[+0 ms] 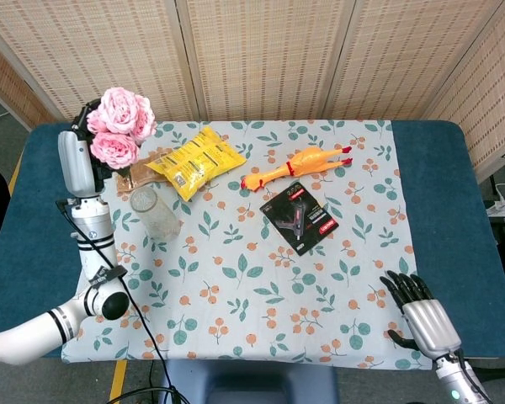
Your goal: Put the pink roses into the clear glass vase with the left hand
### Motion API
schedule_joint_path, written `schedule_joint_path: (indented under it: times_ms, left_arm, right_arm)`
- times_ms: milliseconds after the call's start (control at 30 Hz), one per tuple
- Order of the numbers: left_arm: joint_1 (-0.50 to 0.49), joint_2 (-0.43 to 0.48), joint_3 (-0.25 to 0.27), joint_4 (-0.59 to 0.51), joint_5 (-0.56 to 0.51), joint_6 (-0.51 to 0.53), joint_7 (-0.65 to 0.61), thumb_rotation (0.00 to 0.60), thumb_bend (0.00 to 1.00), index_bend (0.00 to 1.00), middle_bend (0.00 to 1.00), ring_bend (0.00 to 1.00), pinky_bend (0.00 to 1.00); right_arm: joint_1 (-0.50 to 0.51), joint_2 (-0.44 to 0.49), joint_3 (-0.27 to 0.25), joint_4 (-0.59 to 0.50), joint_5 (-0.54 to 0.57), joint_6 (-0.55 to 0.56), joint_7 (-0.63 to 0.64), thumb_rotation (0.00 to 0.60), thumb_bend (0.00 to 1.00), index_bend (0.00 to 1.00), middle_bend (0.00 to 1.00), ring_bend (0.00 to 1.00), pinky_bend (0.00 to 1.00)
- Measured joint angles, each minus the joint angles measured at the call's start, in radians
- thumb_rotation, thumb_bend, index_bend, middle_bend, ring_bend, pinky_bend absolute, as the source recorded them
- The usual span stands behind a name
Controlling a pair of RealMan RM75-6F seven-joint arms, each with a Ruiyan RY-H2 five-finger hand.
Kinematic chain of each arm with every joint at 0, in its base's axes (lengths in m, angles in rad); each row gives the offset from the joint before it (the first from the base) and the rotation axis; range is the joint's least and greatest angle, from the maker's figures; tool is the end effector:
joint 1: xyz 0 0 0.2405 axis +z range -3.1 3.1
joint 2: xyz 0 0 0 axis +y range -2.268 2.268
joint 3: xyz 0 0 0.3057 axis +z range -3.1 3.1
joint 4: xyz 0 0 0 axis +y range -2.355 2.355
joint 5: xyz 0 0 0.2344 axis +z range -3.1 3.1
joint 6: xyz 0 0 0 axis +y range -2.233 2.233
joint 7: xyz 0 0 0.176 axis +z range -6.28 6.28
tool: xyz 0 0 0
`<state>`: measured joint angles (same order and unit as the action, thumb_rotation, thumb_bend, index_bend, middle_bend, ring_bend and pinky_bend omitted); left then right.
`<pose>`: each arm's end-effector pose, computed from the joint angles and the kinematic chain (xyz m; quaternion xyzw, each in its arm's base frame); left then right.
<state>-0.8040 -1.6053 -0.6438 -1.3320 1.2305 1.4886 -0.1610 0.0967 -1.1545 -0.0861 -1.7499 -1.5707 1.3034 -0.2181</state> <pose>-0.0965 0.4879 0.1429 -0.3562 -0.3126 -0.7749 0.4183 -0.3354 -0.1786 0.0787 0.6946 -0.4282 0.3011 0.4934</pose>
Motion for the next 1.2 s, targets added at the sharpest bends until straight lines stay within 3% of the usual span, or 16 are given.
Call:
schedule_joint_path:
  times_ms: [367, 500, 600, 667, 767, 867, 933, 1200]
  left_arm:
    - [0.015, -0.067, 0.080, 0.061, 0.004, 0.011, -0.023, 0.600, 0.84, 0.60, 0.78, 0.83, 0.45]
    - [0.015, -0.088, 0.105, 0.091, 0.009, 0.006, -0.039, 0.600, 0.72, 0.56, 0.74, 0.80, 0.42]
    - [0.022, -0.096, 0.137, 0.112, 0.015, -0.013, -0.048, 0.600, 0.58, 0.44, 0.62, 0.66, 0.32]
    - [0.027, -0.096, 0.166, 0.123, 0.017, -0.041, -0.042, 0.600, 0.50, 0.21, 0.38, 0.45, 0.23]
    - [0.036, -0.090, 0.208, 0.132, 0.015, -0.100, -0.023, 0.600, 0.45, 0.01, 0.15, 0.21, 0.17]
    - [0.049, -0.082, 0.243, 0.140, 0.007, -0.148, -0.006, 0.600, 0.42, 0.00, 0.04, 0.06, 0.14]
    - [0.056, -0.080, 0.252, 0.142, 0.006, -0.155, 0.001, 0.600, 0.41, 0.00, 0.01, 0.01, 0.13]
    - [0.071, -0.053, 0.261, 0.091, 0.024, -0.159, -0.004, 0.600, 0.39, 0.00, 0.00, 0.00, 0.11]
  right_arm:
    - [-0.003, 0.005, -0.004, -0.004, -0.010, 0.011, 0.005, 0.600, 0.15, 0.00, 0.00, 0.00, 0.00]
    - [-0.004, 0.005, -0.002, -0.005, -0.009, 0.015, 0.005, 0.600, 0.15, 0.00, 0.00, 0.00, 0.00]
    - [-0.003, 0.005, -0.002, -0.004, -0.008, 0.011, 0.005, 0.600, 0.15, 0.00, 0.00, 0.00, 0.00]
    - [-0.002, 0.003, -0.003, -0.003, -0.008, 0.009, 0.005, 0.600, 0.15, 0.00, 0.00, 0.00, 0.00]
    - [-0.001, 0.003, -0.003, -0.003, -0.010, 0.010, 0.005, 0.600, 0.15, 0.00, 0.00, 0.00, 0.00]
    - [-0.004, 0.006, -0.003, -0.004, -0.014, 0.018, 0.008, 0.600, 0.15, 0.00, 0.00, 0.00, 0.00]
    - [-0.005, 0.007, -0.003, -0.004, -0.016, 0.021, 0.011, 0.600, 0.15, 0.00, 0.00, 0.00, 0.00]
    - [-0.002, 0.004, -0.006, -0.002, -0.022, 0.016, 0.014, 0.600, 0.15, 0.00, 0.00, 0.00, 0.00]
